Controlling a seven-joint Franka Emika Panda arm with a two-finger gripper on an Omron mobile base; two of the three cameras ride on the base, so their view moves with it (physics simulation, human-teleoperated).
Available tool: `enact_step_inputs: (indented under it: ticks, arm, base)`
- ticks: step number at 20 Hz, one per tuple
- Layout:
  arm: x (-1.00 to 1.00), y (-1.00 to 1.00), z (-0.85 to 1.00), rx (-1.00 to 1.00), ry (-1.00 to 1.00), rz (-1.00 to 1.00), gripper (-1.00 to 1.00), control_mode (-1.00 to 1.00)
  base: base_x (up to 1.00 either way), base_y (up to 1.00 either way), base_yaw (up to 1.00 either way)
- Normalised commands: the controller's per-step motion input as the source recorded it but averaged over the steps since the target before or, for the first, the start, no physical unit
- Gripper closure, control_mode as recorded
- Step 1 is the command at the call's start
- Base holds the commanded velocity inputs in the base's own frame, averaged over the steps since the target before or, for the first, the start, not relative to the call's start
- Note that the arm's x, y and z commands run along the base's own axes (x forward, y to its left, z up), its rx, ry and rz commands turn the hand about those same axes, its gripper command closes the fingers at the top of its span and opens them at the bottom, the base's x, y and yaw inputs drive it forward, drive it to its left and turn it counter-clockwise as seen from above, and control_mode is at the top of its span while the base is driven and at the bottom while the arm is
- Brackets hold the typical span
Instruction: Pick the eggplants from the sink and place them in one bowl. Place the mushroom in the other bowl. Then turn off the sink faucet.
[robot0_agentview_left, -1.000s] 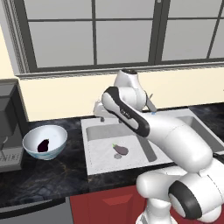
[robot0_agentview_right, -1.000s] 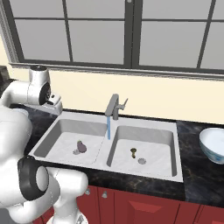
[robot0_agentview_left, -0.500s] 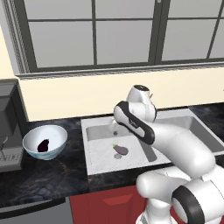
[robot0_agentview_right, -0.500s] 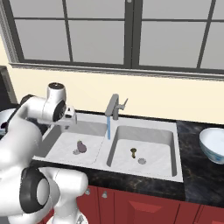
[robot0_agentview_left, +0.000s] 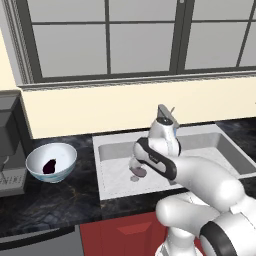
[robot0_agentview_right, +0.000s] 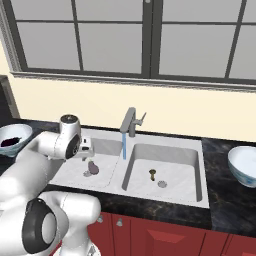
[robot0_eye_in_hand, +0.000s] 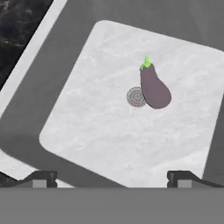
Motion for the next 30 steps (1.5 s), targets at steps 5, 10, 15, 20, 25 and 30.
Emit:
enact_step_inputs:
  ticks: [5, 10, 15, 20, 25, 30]
  arm:
    - [0.24, -0.07, -0.2, -0.05, 0.0, 0.12, -1.0, -1.0]
    - [0.31, -0.09, -0.11, -0.01, 0.0, 0.07, -1.0, -1.0]
    - [0.24, -0.11, -0.25, 0.0, 0.0, 0.01, -1.0, -1.0]
    - [0.22, -0.01, -0.23, 0.0, 0.0, 0.0, -1.0, -1.0]
    - [0.22, 0.0, -0.19, 0.0, 0.0, 0.0, -1.0, -1.0]
    - [0.18, 0.0, -0.25, 0.0, 0.0, 0.0, -1.0, -1.0]
  base:
    - [0.0, 0.0, 0.0]
    - [0.0, 0.0, 0.0]
    - [0.0, 0.0, 0.0]
    - [0.0, 0.0, 0.0]
    - [0.0, 0.0, 0.0]
    - [0.0, 0.0, 0.0]
